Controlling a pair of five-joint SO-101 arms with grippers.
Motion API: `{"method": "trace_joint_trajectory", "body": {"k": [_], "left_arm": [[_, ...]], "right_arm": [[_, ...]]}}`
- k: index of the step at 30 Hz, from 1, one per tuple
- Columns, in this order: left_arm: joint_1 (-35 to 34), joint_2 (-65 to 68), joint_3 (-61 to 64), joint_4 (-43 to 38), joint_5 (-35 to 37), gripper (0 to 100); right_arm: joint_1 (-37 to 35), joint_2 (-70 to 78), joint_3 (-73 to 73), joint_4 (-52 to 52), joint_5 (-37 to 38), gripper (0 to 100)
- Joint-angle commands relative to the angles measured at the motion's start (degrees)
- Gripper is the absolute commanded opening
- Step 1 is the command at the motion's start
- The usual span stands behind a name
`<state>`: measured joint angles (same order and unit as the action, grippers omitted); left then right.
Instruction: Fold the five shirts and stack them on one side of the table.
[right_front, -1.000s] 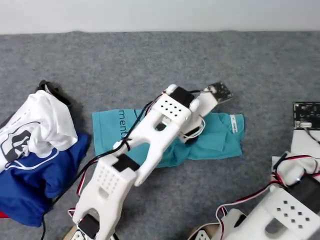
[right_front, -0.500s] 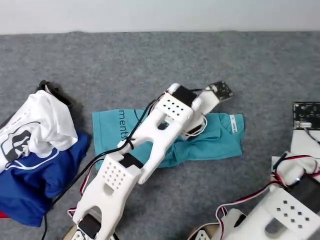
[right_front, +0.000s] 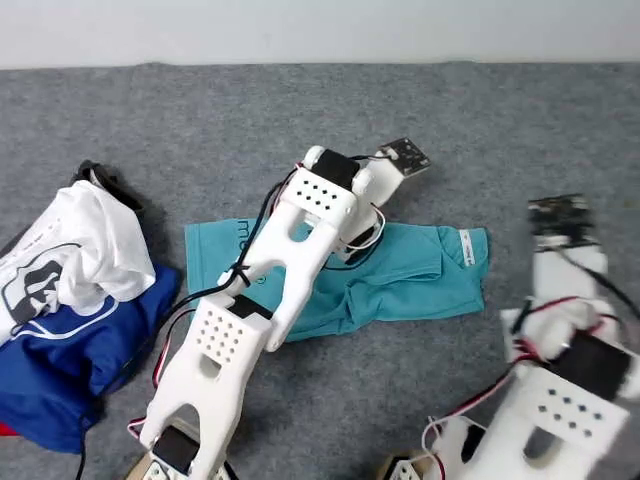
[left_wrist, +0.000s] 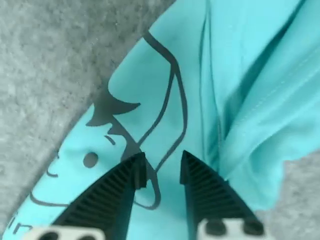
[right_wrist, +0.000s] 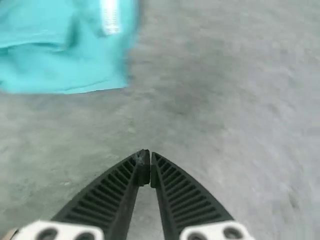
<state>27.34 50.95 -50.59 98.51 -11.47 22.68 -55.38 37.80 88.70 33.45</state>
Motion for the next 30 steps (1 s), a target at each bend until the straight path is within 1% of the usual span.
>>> {"method": "trace_joint_trajectory", "body": {"k": [1,4,6,12,17,20,23,30], "left_arm": [[-1.58,-9.23,-0.84,2.11,1.67,7],[-3.25,-17.05,2.68,2.11,1.58,4],[-4.84,-23.3,6.55,2.11,1.67,1],[-11.6,-44.13,22.9,1.93,1.67,1],[-14.59,-58.29,37.05,1.85,1.41,1],[-15.12,-64.44,43.74,1.23,1.23,1],[-15.12,-68.92,48.75,1.05,1.23,1],[-15.21,-74.73,54.29,1.14,1.58,1]], "right_arm": [[-9.01,-0.13,2.11,-1.8,-1.76,1.0],[-14.37,3.91,3.78,-4.7,-4.75,1.0],[-16.22,8.31,3.87,-7.52,-5.89,1.0],[-18.33,23.52,3.6,-18.68,-7.56,1.0],[-21.05,34.95,3.43,-28.0,-7.47,1.0],[-22.73,39.69,3.08,-35.38,-7.47,0.9],[-24.84,44.09,0.09,-39.96,-7.47,0.9],[-29.85,54.99,-13.36,-41.19,-7.38,0.9]]}}
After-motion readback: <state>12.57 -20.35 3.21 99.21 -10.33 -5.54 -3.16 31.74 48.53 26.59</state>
